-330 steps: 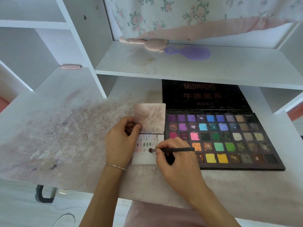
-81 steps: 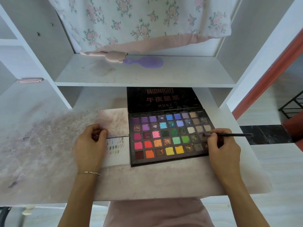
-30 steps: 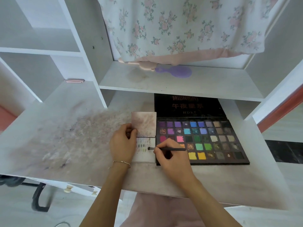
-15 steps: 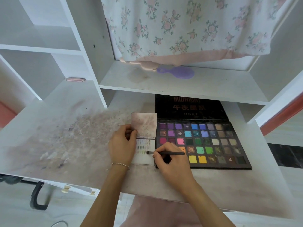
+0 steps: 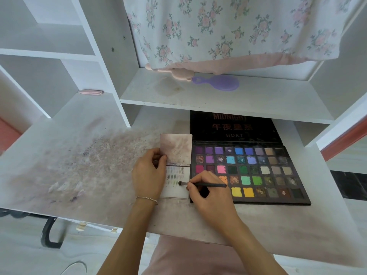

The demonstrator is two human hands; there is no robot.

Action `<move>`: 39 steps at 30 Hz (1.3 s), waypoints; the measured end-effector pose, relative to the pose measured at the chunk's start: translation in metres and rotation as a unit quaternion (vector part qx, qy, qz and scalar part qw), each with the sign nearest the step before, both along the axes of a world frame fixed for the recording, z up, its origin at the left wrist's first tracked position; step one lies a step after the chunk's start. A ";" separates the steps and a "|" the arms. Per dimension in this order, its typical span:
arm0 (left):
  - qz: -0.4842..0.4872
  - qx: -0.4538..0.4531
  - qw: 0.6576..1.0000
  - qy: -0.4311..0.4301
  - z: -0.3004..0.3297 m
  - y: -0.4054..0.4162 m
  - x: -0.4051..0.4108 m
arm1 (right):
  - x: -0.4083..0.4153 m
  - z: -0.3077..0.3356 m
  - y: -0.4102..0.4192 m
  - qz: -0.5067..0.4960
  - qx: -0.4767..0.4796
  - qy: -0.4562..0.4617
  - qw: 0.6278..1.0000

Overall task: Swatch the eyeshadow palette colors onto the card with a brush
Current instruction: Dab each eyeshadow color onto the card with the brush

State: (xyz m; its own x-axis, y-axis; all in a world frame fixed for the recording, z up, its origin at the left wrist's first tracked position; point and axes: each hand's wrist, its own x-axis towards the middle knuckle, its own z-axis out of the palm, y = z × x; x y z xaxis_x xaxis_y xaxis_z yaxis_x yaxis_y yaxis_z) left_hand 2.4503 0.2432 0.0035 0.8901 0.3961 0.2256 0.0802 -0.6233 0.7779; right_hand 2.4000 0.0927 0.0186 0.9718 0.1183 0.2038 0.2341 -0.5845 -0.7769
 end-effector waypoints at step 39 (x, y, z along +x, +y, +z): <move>0.007 0.006 1.000 0.004 0.000 0.000 -0.001 | -0.005 0.007 -0.020 -0.072 0.199 -0.040 0.976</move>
